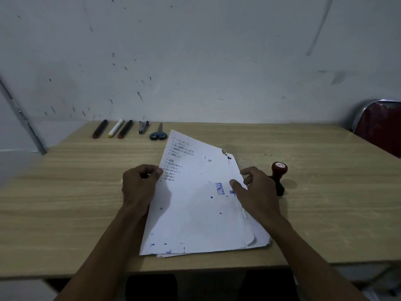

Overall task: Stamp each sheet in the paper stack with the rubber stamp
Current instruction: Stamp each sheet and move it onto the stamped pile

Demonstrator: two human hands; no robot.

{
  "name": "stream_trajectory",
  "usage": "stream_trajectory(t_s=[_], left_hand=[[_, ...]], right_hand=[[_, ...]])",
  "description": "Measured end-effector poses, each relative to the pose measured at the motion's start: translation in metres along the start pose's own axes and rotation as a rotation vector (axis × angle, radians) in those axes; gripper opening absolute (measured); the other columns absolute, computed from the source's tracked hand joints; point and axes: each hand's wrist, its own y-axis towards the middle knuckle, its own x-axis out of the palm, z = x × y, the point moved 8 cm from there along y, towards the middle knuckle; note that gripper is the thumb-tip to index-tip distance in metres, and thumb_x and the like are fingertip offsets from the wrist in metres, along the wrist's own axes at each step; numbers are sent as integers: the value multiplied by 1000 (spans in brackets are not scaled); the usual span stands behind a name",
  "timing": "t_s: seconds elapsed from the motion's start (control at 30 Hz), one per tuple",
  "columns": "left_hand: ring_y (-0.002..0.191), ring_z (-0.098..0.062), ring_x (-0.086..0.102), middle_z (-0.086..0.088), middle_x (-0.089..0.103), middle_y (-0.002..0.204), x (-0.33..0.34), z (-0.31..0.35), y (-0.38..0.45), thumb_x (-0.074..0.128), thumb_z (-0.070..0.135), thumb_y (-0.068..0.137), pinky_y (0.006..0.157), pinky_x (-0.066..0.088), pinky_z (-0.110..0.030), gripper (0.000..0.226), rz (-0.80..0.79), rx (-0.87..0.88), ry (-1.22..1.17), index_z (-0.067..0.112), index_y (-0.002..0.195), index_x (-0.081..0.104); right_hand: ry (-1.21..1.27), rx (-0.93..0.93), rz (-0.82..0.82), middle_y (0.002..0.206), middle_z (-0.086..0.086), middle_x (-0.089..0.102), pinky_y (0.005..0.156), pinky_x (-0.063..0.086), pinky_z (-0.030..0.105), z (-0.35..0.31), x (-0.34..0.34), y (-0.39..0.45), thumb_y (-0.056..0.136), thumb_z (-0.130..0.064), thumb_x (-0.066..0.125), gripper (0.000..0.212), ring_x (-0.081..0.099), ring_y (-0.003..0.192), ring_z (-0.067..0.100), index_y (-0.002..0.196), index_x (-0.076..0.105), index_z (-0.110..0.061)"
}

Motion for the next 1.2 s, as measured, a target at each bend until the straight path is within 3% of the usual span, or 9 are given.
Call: stream_trajectory(t_s=[0.13, 0.23, 0.33, 0.43, 0.53, 0.6, 0.67, 0.87, 1.2], left_hand=[[72, -23, 62, -13, 68, 75, -9, 2, 1, 66, 8, 88, 69, 49, -36, 15, 15, -47, -258, 10, 73, 69], [70, -17, 66, -5, 72, 73, -20, 0, 5, 66, 10, 89, 69, 52, -29, 15, 50, -104, -373, 12, 76, 72], [72, -19, 65, -3, 72, 73, -36, -2, 15, 72, 14, 85, 73, 52, -32, 15, 67, -133, -355, 17, 70, 73], [70, -25, 63, -3, 72, 69, -55, -5, 25, 75, 12, 81, 71, 52, -36, 12, 70, -171, -244, 16, 70, 72], [62, -24, 60, 2, 69, 58, -75, -4, 28, 75, 1, 77, 56, 48, -23, 12, 26, -188, -121, 12, 77, 70], [62, -21, 60, -7, 70, 68, -92, -7, 30, 75, -4, 74, 49, 46, -19, 19, 13, -190, -24, 8, 86, 69], [68, -24, 62, -15, 70, 81, -115, -13, 34, 78, -3, 70, 58, 47, -24, 31, 61, -178, 106, 7, 97, 68], [90, -31, 62, -13, 67, 96, -156, -20, 38, 76, 8, 70, 71, 53, -38, 44, 176, -111, 505, 14, 112, 63], [118, -42, 44, -21, 51, 127, -153, -13, 37, 70, 18, 79, 93, 39, -49, 55, 229, -40, 877, 13, 130, 50]], right_hand=[[53, 68, -36, 97, -1, 68, 75, 53, 29, -2, 6, 8, 80, -43, 76, 47, 64, 86, 13, 116, 65, -15], [289, 183, -206, 92, -1, 73, 82, 58, 41, -7, 20, 8, 73, -52, 78, 55, 70, 85, 16, 112, 69, -13], [500, 216, -395, 90, 14, 75, 77, 56, 53, -26, 34, 5, 87, -26, 73, 31, 72, 84, 33, 98, 73, 2], [497, 223, -447, 84, 20, 73, 67, 56, 44, -46, 47, 1, 90, -11, 68, 23, 68, 69, 30, 91, 69, 11], [456, 218, -461, 68, 12, 70, 53, 53, 33, -64, 69, -2, 87, -8, 71, 19, 63, 56, 26, 72, 69, 3], [400, 220, -463, 63, 10, 67, 46, 50, 27, -76, 87, -6, 84, -8, 75, 19, 60, 47, 22, 69, 69, 3], [333, 192, -457, 65, 12, 67, 42, 48, 26, -92, 104, -11, 79, -8, 78, 17, 60, 43, 18, 74, 70, 6], [-51, -7, -446, 98, 3, 61, 70, 47, 30, -134, 149, -27, 77, -22, 76, 39, 63, 96, 26, 111, 60, -14], [-253, -186, -456, 116, 7, 56, 81, 43, 35, -156, 176, -37, 83, -25, 69, 49, 58, 105, 29, 125, 43, -21]])
